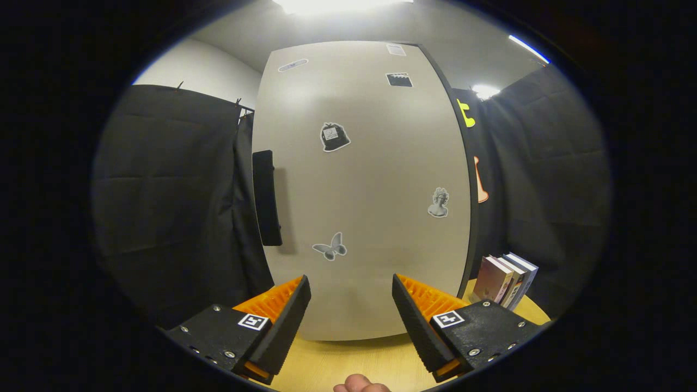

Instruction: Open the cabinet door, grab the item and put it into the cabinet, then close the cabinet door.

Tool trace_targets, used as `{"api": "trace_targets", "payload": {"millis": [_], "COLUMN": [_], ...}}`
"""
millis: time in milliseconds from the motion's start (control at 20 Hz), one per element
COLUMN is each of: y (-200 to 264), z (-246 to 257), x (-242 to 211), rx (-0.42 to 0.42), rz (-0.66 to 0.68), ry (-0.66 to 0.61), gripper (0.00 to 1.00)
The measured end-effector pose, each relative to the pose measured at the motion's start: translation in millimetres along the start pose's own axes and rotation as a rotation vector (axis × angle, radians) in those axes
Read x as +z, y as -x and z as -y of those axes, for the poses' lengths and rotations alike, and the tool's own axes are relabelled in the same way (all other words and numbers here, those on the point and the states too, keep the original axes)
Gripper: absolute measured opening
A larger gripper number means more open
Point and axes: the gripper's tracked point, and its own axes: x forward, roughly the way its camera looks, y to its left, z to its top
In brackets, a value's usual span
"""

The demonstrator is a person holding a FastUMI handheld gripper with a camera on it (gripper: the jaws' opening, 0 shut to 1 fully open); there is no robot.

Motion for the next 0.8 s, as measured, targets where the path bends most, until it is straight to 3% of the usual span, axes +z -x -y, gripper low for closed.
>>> {"api": "trace_targets", "payload": {"millis": [800], "y": [0], "z": [17], "x": [-1], "rx": [-0.035], "rz": [-0.003], "ry": [-0.014], "gripper": [0.93]}}
